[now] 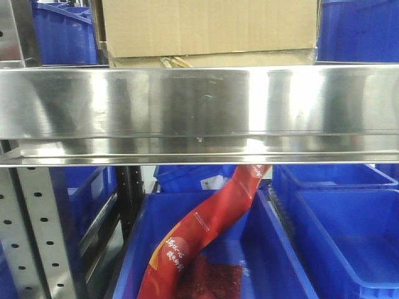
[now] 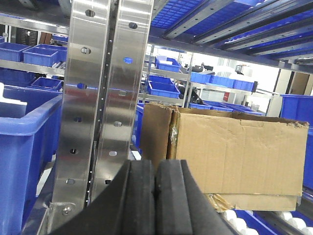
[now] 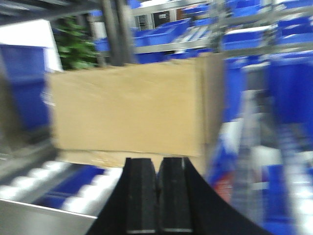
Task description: Stack two boxes on right shelf middle
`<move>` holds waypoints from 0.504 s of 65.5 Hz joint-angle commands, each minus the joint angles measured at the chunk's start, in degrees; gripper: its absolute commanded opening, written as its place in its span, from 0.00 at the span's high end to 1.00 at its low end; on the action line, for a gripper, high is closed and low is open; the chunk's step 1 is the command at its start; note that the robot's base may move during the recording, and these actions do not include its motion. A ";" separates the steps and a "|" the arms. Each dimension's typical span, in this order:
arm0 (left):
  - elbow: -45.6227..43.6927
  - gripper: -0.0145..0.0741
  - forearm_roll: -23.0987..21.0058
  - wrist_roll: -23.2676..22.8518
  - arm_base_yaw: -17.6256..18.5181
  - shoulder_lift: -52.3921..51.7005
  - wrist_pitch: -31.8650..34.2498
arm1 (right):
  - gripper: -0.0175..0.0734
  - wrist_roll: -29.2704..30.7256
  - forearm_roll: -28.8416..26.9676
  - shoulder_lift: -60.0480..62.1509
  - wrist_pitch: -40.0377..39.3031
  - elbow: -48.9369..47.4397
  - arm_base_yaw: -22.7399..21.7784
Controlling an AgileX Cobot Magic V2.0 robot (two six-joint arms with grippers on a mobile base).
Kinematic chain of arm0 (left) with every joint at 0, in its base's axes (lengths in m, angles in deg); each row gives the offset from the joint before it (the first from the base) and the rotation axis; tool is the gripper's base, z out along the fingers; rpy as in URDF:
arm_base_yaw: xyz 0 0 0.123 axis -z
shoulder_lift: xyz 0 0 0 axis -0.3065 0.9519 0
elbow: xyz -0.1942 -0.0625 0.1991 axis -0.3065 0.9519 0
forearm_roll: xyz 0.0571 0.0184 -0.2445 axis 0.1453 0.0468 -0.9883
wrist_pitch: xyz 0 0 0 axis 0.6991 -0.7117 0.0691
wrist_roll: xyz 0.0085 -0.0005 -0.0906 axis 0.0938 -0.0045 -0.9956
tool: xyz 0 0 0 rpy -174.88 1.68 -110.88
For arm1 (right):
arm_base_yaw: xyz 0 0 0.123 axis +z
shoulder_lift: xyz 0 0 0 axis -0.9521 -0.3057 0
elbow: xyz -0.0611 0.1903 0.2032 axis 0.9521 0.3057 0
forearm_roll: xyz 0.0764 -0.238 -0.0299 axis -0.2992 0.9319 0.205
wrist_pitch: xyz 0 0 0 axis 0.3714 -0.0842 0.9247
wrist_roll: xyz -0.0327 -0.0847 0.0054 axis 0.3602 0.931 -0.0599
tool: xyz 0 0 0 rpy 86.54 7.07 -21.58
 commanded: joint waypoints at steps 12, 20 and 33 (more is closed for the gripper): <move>0.11 0.94 0.29 0.28 -0.14 -0.21 0.80 | 0.99 14.49 -10.68 10.19 -0.83 10.55 -13.95; 0.11 0.94 0.29 0.28 -0.14 -0.21 0.80 | 0.99 14.01 -10.36 16.47 -0.83 17.10 -14.44; 0.11 0.94 0.29 0.28 -0.14 -0.21 0.80 | 0.99 9.14 -4.91 22.26 -3.48 23.63 -14.44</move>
